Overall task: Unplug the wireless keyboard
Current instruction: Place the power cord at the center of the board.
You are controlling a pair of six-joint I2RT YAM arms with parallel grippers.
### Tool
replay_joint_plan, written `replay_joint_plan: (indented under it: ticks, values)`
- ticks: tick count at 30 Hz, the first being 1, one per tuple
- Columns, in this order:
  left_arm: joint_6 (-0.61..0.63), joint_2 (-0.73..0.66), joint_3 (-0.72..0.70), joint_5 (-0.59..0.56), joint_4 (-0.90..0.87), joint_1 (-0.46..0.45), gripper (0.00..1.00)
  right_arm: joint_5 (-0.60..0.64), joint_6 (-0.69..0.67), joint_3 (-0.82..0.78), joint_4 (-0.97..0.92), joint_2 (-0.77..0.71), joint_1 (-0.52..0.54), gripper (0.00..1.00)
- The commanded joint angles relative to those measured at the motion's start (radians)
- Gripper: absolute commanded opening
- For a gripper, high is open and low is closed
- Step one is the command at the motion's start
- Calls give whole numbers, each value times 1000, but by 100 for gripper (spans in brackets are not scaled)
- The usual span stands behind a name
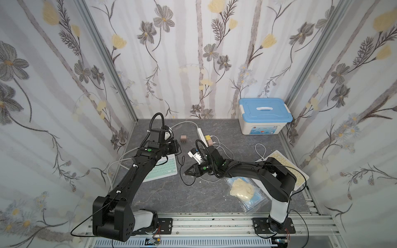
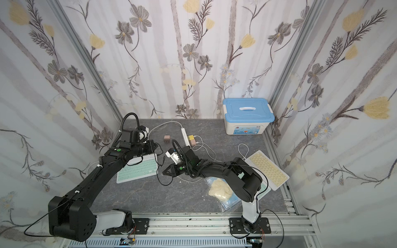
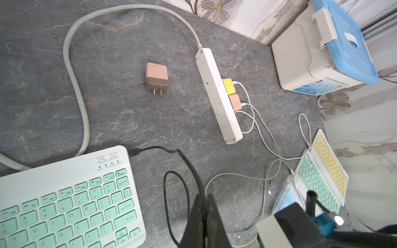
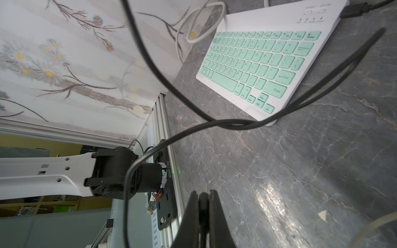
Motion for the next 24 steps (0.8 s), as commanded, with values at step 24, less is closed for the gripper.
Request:
replay_joint_plan:
  ticks: [24]
  values:
    - [118,22,52,69,-19,-102,0,35,121,-86,113,-48,-204,66]
